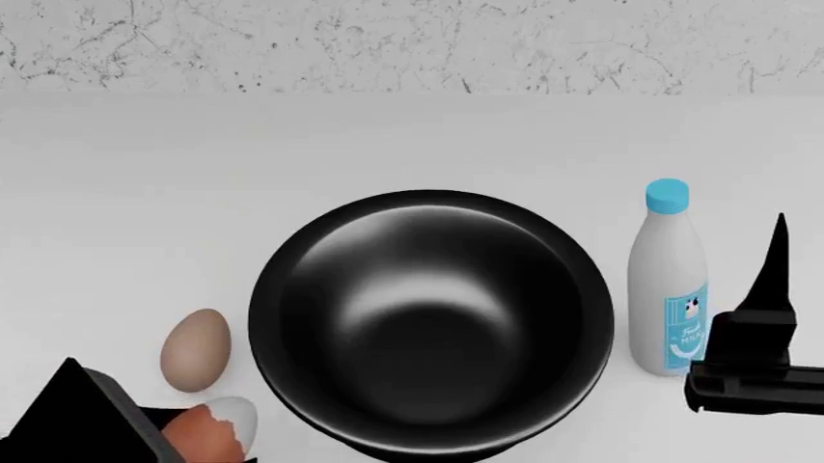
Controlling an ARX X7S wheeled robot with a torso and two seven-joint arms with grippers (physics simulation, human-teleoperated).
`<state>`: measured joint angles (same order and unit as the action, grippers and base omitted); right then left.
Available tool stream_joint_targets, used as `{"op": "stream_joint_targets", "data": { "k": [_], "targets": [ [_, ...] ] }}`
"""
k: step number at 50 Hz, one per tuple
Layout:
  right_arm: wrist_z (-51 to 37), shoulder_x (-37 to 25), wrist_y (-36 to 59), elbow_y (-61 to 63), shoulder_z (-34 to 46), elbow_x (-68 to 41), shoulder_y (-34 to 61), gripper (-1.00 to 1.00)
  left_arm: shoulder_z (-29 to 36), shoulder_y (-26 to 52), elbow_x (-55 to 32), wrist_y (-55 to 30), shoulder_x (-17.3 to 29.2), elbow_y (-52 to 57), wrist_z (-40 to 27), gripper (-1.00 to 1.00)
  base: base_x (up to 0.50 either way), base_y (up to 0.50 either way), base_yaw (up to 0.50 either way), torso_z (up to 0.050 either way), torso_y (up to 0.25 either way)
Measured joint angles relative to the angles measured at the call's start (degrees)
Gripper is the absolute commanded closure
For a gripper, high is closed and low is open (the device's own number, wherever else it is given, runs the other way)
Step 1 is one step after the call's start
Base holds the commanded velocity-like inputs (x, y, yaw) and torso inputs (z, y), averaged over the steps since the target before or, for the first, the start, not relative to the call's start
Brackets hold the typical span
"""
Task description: Place the eggs and milk next to the bowl.
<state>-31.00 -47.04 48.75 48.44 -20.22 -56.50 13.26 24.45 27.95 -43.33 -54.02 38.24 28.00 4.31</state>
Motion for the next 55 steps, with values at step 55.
{"op": "stream_joint_targets", "data": {
  "k": [55],
  "targets": [
    [-0.74, -1.02, -0.29, -0.36, -0.46, -0.58, -0.48, -1.0, 6.43, 4.01, 4.8, 3.14, -3.76, -8.07, 3.4, 1.0, 0.0, 0.0, 0.0, 0.0, 0.0]
  ]
}}
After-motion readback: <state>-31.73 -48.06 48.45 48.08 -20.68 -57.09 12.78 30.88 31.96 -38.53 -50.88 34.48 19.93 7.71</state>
